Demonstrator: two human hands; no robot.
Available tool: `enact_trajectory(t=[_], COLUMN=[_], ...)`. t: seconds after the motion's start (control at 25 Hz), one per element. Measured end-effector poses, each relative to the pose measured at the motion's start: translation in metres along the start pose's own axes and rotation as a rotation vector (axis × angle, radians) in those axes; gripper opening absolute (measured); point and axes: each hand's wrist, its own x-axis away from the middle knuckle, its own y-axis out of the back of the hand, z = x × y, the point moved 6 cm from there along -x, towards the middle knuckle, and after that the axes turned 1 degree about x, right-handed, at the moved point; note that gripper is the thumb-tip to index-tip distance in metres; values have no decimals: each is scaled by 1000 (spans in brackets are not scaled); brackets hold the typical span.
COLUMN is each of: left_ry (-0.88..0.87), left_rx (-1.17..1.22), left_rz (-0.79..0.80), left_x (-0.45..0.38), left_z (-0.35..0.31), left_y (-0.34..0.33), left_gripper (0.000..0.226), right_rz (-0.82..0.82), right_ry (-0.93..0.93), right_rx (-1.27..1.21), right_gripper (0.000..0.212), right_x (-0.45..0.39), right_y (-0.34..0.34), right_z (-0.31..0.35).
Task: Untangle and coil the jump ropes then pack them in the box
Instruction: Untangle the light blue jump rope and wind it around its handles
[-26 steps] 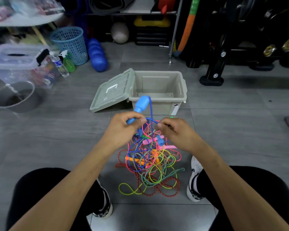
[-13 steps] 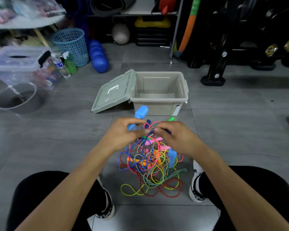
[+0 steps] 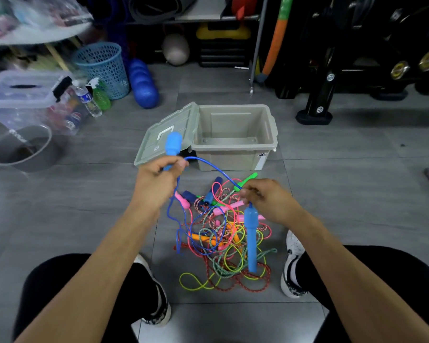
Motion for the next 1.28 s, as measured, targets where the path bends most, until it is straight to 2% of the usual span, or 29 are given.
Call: enact_trajectory(t=[0.12, 0.16, 0.24, 0.32, 0.44, 0.48, 0.52, 0.6, 0.8, 0.88, 0.96, 1.08, 1.16, 1.28], left_ry=[135, 128, 37, -112, -307, -323, -300, -206, -51, -29, -5, -10, -78, -226], left_rx=[-587, -686, -626, -532, -544, -515, -447, -274, -89, -50, -18, -51, -202, -294], left_rz=[233, 303, 374, 431, 431, 408, 374, 292, 300, 306, 318, 319, 265, 221], left_x=[0, 4, 11, 22, 30, 30, 29, 24, 20, 20, 22, 20, 16, 22], left_z=[28, 33, 31, 15, 4, 2, -1, -4, -1, -1, -1, 2, 6, -1], left_y=[-7, -12, -25, -39, -51, -52, -50, -43, -37, -37, -37, -35, -32, -34], left_gripper=[5, 6, 23, 28, 14, 7, 4, 13, 12, 11, 12, 15, 14, 36], right_rz=[-49, -67, -70, -48, -49, -49, -50, -36, -13, -60, -114, -139, -143, -110], right_ry=[84, 144, 261, 324, 324, 299, 258, 142, 23, 13, 6, 18, -43, -201], right_rx=[-12, -6, 33, 66, 29, 3, -29, -119, -189, -219, -260, -297, -381, -591], right_gripper=[23, 22, 20, 23, 25, 23, 19, 9, 37, 38, 31, 19, 12, 4], right_x=[3, 5, 10, 13, 14, 14, 13, 13, 12, 10, 10, 8, 6, 7], right_y=[4, 6, 8, 4, 2, 4, 5, 7, -1, -1, 2, 4, 5, 8], right_z=[13, 21, 36, 43, 43, 42, 38, 28, 18, 21, 25, 27, 23, 16])
